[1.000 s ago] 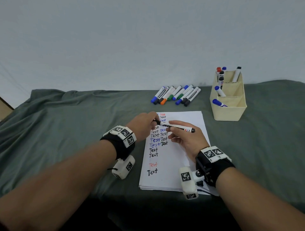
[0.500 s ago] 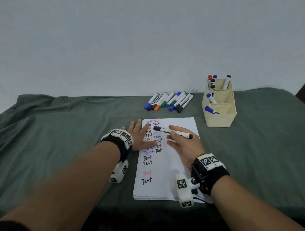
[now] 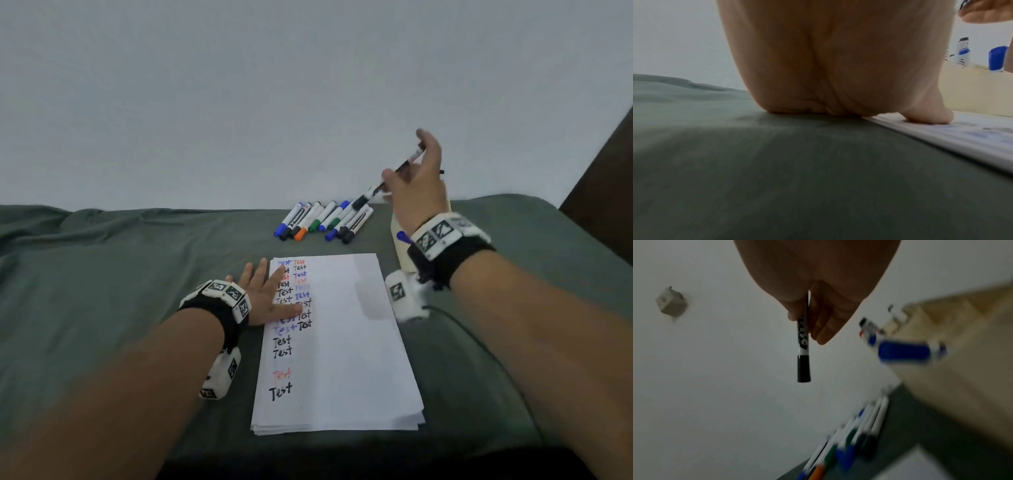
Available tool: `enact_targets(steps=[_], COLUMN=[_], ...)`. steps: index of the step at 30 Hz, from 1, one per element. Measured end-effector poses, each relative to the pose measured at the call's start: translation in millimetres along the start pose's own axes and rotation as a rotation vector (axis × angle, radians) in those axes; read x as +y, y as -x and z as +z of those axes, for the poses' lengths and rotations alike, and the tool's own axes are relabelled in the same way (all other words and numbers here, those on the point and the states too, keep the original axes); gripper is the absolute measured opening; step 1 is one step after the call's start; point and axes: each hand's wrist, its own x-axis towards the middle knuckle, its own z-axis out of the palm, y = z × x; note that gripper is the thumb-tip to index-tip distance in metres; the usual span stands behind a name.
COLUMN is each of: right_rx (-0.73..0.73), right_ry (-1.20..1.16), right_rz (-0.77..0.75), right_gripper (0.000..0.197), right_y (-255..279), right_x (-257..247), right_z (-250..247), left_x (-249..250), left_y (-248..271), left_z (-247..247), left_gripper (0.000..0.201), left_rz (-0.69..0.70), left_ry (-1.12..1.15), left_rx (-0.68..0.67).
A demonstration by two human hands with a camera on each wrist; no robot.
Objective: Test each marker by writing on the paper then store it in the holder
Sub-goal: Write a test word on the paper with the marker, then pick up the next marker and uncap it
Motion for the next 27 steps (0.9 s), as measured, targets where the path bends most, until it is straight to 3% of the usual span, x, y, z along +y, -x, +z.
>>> enact_targets(steps=[5,12,14,18,21,24,27], right_rx=[0.142,0.120,0.058,-0.282,-0.267,-0.118,-0.177], right_ry=[0.266,0.541,0.667,1.305,1.512,1.196,1.015], right_rz=[-0.176,-0.180,-0.128,-0.052,-0.100,-0.146,-0.345], right_gripper=[0.066,0.050,0.041,0.032,0.023,0.033,0.049], right_y=[-59.8,-85.4,-85.0,-81.7,-78.1,-77.7,-59.3], right_x=[-17.0,15.4,26.0,40.7,36.7,35.5,31.3], right_z=[-39.4,-48.5,-43.6,-36.3,-29.9,-25.5,-8.3], left_x=[0.4,0.7,0.6,1.3,2.5,3.1,2.5], left_y=[0.6,-0.3,0.0,0.9,2.2,3.0,3.4], left_z=[-0.7,-0.3,-0.5,-1.6,-2.6,-3.3,-3.3], left_gripper=[0.113,0.114,0.115,0.114,0.113,0.113,0.114], left_rz=[-0.003,-0.008,-0.009,-0.009,-0.012,-0.015,-0.015], left_ry=[0.003,0.030,0.034,0.032,0.038,0.035,0.032], left_rx=[-0.005,-0.013,-0.013,-0.021,-0.021,-0.028,-0.033])
